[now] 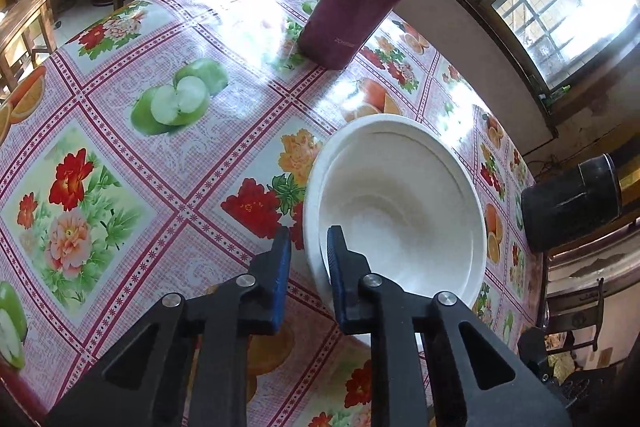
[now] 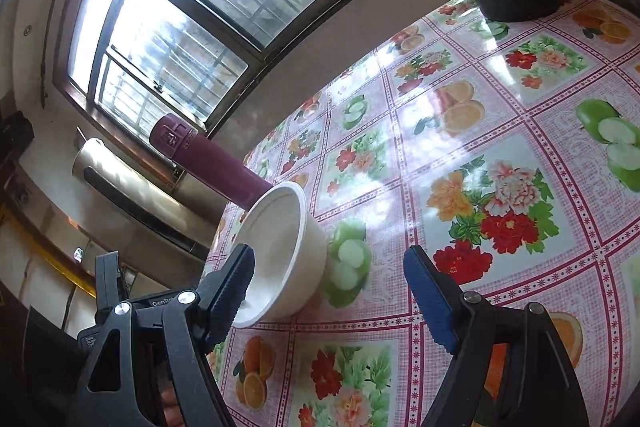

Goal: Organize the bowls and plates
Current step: 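Close the left gripper on the white bowl's rim, then lift the white bowl off the table with the left gripper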

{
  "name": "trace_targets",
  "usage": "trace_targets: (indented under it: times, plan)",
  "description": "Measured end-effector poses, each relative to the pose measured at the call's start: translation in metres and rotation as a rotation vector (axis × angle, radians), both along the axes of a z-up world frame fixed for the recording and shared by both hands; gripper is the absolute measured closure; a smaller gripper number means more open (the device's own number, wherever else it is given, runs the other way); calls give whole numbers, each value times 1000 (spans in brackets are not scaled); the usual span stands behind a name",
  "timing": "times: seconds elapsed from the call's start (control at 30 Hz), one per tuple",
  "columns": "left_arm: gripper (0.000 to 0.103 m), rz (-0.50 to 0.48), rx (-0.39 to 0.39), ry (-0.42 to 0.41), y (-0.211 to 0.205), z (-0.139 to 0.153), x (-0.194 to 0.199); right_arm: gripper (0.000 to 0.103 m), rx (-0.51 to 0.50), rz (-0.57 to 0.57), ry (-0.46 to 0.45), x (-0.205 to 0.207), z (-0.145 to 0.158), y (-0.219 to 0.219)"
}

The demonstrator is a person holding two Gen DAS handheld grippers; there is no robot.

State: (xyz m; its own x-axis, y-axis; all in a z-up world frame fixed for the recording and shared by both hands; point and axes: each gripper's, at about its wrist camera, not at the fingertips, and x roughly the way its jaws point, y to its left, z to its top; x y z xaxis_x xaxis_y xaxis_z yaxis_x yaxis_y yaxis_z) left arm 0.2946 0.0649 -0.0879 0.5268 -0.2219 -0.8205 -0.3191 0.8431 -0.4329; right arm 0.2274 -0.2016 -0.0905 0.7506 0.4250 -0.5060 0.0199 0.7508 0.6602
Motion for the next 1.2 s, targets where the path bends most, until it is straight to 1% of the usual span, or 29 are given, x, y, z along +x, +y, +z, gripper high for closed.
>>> trace_targets:
  times: [0.03,0.13,0.27,0.33,0.4,0.5,0.53,0.57,0.6,0.67,0.7,0.77,0.87,1.0,1.2]
  plan:
    - [92,-8,-9,-2,-2,0,1,24,4,17,7,4,-1,4]
    - [92,-30,0,-7,-7,2,1,24,9,52,40,19,-4,16]
    - [95,-45,-38,1,-7,-2,3,24,50,49,86,36,-14,21]
    - [96,-45,-38,1,-7,-2,3,24,61,37,110,42,-22,20]
    - [97,-52,-38,1,-8,-2,3,27,84,35,142,47,-30,19]
    - [97,-70,-35,5,-14,-2,4,38,112,21,165,48,-38,12]
    - [97,-75,-37,6,-16,-2,3,46,113,19,166,48,-38,11]
    - [97,-79,-40,7,-17,-2,3,56,112,18,163,48,-37,10]
    - [97,-82,-40,6,-17,-1,2,61,105,16,159,48,-36,10]
    - [97,-87,-39,2,-18,-1,2,82,82,2,158,46,-35,8]
    - [97,-91,-44,2,-19,0,2,85,83,3,155,45,-34,7]
    - [97,-100,-46,1,-21,0,1,94,77,-2,151,44,-33,7]
    - [97,-104,-43,9,-24,-2,3,97,51,-13,149,39,-29,7]
    - [97,-106,-57,14,-23,-3,2,98,67,-23,166,35,-27,1]
    - [97,-125,-35,15,-33,-2,0,98,67,-27,183,27,-24,-4]
